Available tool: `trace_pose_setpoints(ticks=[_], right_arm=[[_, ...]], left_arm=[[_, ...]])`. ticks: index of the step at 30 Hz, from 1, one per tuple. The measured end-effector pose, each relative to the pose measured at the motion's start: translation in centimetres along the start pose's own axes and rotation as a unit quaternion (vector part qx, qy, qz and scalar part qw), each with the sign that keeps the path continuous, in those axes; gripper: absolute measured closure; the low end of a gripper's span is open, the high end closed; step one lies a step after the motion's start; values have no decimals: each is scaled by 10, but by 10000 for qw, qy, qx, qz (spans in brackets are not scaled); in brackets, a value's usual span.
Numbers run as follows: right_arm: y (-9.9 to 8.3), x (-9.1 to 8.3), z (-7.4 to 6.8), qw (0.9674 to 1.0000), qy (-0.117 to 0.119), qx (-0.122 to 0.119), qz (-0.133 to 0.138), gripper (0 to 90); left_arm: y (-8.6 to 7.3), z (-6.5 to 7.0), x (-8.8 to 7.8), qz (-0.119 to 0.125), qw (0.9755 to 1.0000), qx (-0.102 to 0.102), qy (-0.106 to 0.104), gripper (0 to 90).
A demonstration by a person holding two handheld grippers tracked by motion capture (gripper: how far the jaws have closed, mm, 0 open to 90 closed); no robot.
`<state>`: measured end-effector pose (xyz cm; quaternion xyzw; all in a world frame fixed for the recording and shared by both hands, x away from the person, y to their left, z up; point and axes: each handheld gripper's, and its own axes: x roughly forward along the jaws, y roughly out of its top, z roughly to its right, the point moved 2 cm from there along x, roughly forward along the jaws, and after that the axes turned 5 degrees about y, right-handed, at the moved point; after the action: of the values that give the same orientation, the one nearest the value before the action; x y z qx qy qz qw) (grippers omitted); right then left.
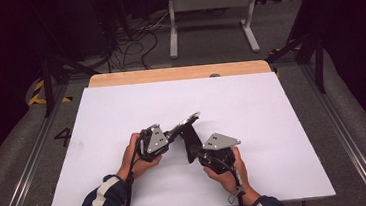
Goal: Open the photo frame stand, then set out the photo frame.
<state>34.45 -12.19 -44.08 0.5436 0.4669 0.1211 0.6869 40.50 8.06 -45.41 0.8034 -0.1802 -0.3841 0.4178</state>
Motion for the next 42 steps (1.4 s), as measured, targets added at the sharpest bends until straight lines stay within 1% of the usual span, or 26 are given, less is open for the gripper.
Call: trace_pose_setpoints(ticks=[1, 4, 5, 6, 12, 13, 14, 15, 16, 18, 20, 21, 23, 25, 27, 30, 31, 33, 35, 36, 37, 39, 40, 41, 42], right_arm=[[0, 1, -2, 10000, 34, -13, -4, 900], [0, 6, -9, 9998, 144, -103, -36, 900], [0, 9, -14, 9996, 206, -159, -68, 900], [0, 11, -16, 9995, 213, -192, -101, 900], [0, 20, -23, 9992, 268, -245, -191, 900], [-1, 21, -23, 9991, 287, -250, -203, 900], [-1, 21, -24, 9991, 289, -248, -205, 900], [-1, 21, -23, 9990, 310, -224, -215, 900], [-1, 21, -23, 9991, 320, -203, -201, 900], [0, 18, -22, 9991, 328, -197, -164, 900], [0, 18, -22, 9991, 327, -200, -155, 900], [0, 18, -22, 9991, 325, -192, -168, 900], [-1, 18, -20, 9992, 313, -170, -187, 900], [-1, 18, -20, 9992, 315, -151, -189, 900], [-2, 18, -19, 9992, 310, -128, -199, 900], [-2, 18, -19, 9993, 278, -143, -196, 900], [-2, 18, -19, 9994, 248, -153, -195, 900], [-2, 18, -20, 9997, 151, -164, -132, 900], [-2, 18, -21, 9997, 80, -195, -118, 900], [-1, 18, -22, 9997, 63, -209, -116, 900], [-1, 18, -23, 9996, 71, -217, -138, 900], [-1, 21, -25, 9995, 50, -238, -198, 900], [-2, 23, -26, 9994, 95, -213, -266, 900], [-2, 23, -26, 9994, 95, -213, -266, 900], [-2, 26, -28, 9991, 104, -229, -330, 900]], left_arm=[[0, 0, 0, 0, 10000, 4, -6, 799], [-1, 0, 0, 19, 10000, -65, -44, 795], [-1, 0, 0, 35, 9999, -105, -74, 790], [-2, -1, 0, 50, 9998, -166, -123, 788], [-4, -3, 0, 58, 9996, -206, -177, 777], [-5, -3, 1, 7, 9996, -265, -130, 746], [-7, -4, 1, -61, 9993, -335, -179, 681], [-9, -5, 0, -67, 9991, -363, -228, 673], [-10, -6, -1, -79, 9991, -359, -195, 672], [-10, -9, -3, -46, 9990, -417, -169, 671], [-10, -9, -4, -49, 9989, -420, -188, 692], [-10, -9, -4, -43, 9991, -369, -223, 697], [-10, -9, -4, -62, 9991, -364, -223, 698], [-10, -9, -4, -61, 9989, -374, -269, 695], [-11, -9, -4, -72, 9990, -372, -245, 690], [-12, -9, -3, -56, 9988, -427, -247, 686], [-12, -10, -2, -44, 9986, -433, -299, 675], [-13, -10, 0, 21, 9977, -569, -377, 653], [-13, -9, 2, 23, 9973, -609, -401, 644], [-13, -8, 3, 13, 9972, -614, -426, 647], [-13, -8, 3, 15, 9976, -570, -387, 653], [-13, -9, 3, 68, 9975, -607, -365, 688], [-13, -10, 3, 74, 9974, -607, -377, 707], [-13, -10, 3, 74, 9974, -607, -377, 718], [-13, -10, 3, 71, 9972, -610, -416, 718]])
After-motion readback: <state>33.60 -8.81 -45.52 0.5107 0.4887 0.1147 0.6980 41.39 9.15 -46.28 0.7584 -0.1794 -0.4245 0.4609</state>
